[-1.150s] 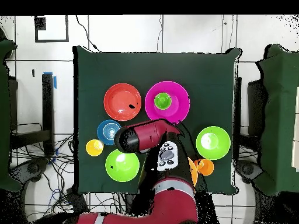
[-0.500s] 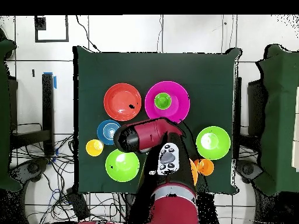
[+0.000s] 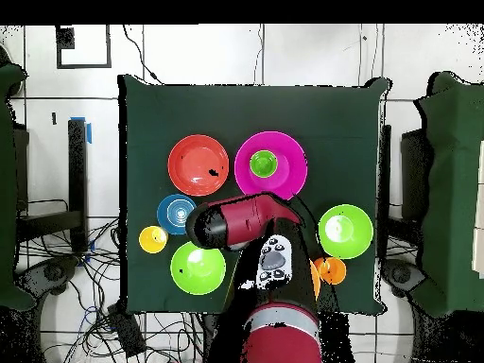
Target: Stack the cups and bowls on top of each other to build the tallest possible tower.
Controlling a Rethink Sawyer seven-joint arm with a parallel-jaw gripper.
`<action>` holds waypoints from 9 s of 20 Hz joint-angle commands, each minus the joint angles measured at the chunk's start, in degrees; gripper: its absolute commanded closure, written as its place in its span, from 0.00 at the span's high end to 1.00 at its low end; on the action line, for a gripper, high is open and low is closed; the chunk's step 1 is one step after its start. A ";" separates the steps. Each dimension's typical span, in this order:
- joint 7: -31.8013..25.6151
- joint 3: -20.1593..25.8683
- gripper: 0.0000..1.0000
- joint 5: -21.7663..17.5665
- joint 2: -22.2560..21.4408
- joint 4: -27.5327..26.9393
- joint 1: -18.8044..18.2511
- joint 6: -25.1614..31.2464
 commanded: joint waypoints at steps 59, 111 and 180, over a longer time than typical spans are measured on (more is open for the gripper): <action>9.86 2.81 1.00 3.73 2.35 12.06 2.89 -16.34; 8.33 2.03 0.00 2.98 10.45 4.95 4.12 -18.30; 6.23 -0.46 0.00 1.95 4.23 0.00 8.09 -4.74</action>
